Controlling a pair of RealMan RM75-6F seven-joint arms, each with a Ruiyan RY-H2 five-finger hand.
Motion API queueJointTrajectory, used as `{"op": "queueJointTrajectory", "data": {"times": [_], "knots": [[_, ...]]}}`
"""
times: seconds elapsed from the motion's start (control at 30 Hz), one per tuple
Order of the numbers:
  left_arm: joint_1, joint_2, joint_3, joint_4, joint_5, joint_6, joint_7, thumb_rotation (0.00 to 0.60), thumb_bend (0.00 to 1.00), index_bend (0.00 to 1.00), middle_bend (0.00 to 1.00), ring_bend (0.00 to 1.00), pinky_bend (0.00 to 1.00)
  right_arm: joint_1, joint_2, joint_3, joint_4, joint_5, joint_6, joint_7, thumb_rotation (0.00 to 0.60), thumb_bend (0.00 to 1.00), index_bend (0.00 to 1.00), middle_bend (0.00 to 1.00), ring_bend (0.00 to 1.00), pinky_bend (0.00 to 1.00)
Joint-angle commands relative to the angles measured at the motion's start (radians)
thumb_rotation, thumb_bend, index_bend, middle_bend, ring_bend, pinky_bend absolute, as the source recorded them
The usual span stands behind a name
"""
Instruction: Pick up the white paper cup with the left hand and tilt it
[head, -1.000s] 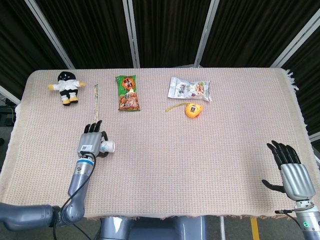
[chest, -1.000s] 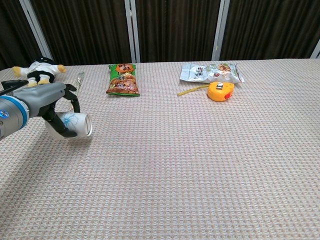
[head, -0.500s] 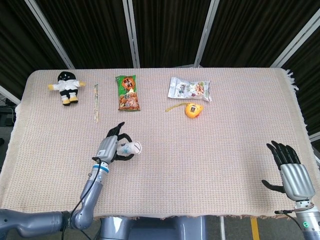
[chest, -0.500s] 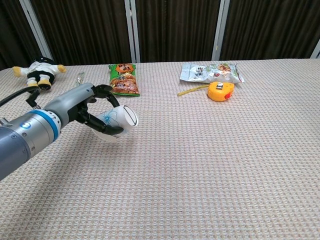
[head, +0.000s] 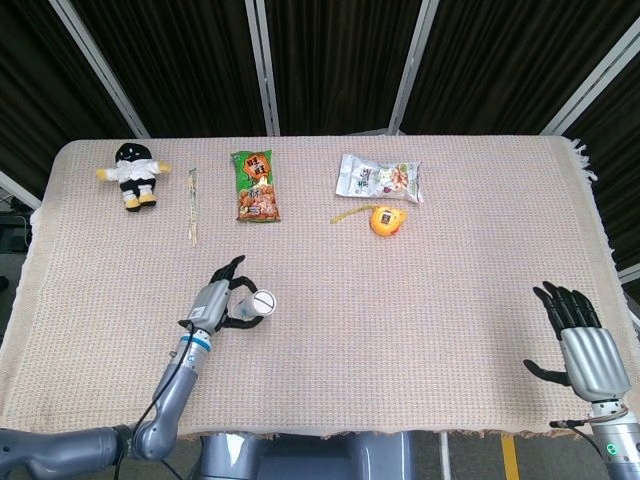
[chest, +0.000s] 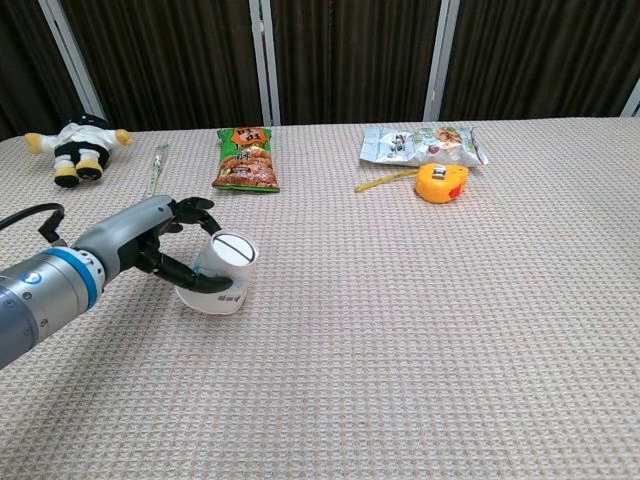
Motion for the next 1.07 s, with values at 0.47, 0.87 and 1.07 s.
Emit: {"op": "queueJointTrajectory", "data": {"times": [0.47,0.87,1.07], "knots": [[0.049,0.091,0.047,-0.019,0.062,-0.034,-0.031,0.6,0.13,0.0,0.0,0.0,0.0,0.002,-0.006,-0.002,-0.002,0.001,-0.005,-0.019,0.6,0.0,0.0,0.0,0.0,0.0],[0.192,0.277,0.121,-0.102,0.294,0.246,0.046,0.6,0.13,0.0,0.0,0.0,0.0,0.001,-0.019,0.012,0.007,0.021,0.003,-0.04,0.6,0.0,0.0,0.0,0.0,0.0],[0.319,0.345,0.172,-0.105,0.406,0.491,0.154,0.6,0.12,0.0,0.0,0.0,0.0,0.003,-0.029,0.014,0.009,0.021,0.003,-0.056,0.6,0.0,0.0,0.0,0.0,0.0]]}}
